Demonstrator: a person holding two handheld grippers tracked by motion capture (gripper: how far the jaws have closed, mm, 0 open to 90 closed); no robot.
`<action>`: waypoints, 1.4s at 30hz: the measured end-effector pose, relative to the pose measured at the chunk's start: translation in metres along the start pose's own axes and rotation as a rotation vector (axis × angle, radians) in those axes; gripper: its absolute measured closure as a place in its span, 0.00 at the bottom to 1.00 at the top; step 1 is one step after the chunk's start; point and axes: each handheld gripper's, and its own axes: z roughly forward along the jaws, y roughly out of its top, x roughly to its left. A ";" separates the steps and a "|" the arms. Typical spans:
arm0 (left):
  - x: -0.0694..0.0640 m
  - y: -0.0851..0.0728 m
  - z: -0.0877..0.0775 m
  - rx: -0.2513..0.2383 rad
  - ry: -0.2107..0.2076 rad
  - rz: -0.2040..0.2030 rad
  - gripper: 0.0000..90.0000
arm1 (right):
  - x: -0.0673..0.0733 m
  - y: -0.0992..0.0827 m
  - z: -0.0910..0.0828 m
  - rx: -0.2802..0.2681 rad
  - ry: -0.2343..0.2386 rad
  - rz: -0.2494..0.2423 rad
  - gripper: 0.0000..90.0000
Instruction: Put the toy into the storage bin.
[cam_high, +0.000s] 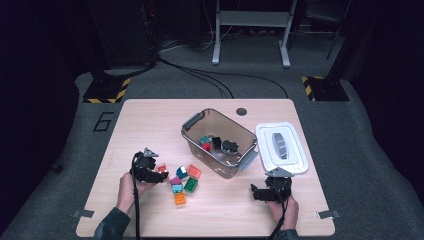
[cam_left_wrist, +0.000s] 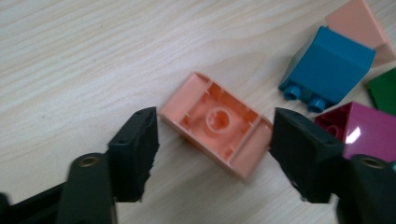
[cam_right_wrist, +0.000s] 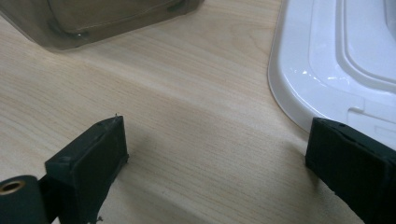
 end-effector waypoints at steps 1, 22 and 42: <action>0.001 -0.002 -0.001 -0.005 -0.007 0.000 0.42 | 0.000 0.000 0.000 0.000 0.000 0.000 0.05; 0.009 -0.007 0.013 -0.059 0.018 -0.126 0.38 | 0.000 0.000 0.000 0.000 0.002 0.001 0.05; 0.009 -0.014 -0.008 -0.116 0.045 -0.018 0.65 | 0.000 0.000 0.000 -0.001 -0.002 0.003 0.05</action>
